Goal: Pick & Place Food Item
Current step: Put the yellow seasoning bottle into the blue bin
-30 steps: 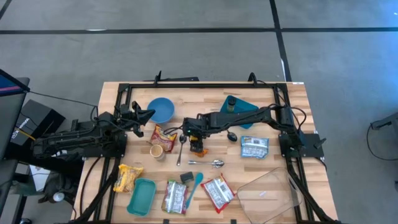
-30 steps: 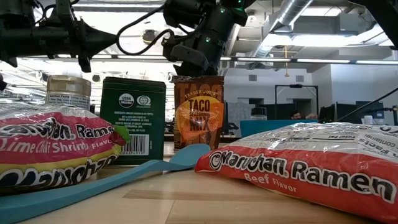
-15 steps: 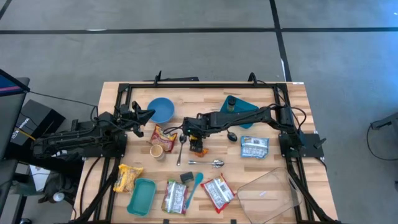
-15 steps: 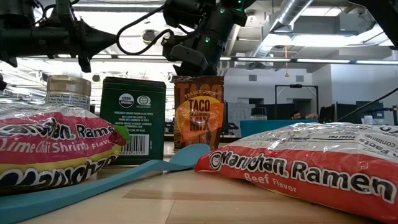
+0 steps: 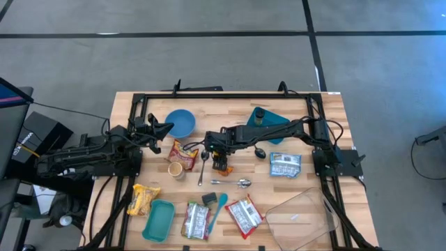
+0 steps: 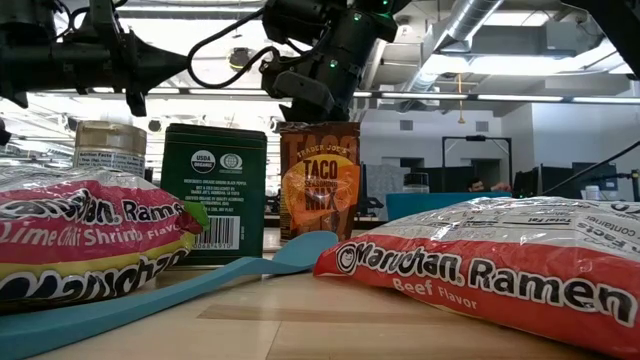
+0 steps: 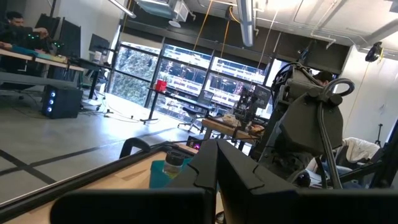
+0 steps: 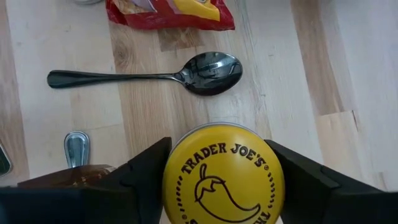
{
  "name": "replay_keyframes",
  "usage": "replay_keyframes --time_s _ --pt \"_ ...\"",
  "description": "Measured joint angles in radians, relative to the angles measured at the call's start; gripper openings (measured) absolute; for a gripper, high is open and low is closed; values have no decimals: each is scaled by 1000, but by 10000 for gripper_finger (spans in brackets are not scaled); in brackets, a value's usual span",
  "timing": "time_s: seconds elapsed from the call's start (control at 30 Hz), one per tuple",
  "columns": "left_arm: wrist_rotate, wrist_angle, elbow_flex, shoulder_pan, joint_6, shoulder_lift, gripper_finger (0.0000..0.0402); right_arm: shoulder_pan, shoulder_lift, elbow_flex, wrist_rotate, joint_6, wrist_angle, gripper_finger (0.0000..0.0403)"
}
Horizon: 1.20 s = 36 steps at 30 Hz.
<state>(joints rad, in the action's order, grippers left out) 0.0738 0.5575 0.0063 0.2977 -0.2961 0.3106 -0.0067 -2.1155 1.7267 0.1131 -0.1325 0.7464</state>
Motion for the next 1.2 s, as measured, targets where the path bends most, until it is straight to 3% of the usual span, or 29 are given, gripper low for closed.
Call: replay_keyframes --time_s 1.2 --pt "0 0 0 0 3 0 2 -6 18 28 0 18 27 218"
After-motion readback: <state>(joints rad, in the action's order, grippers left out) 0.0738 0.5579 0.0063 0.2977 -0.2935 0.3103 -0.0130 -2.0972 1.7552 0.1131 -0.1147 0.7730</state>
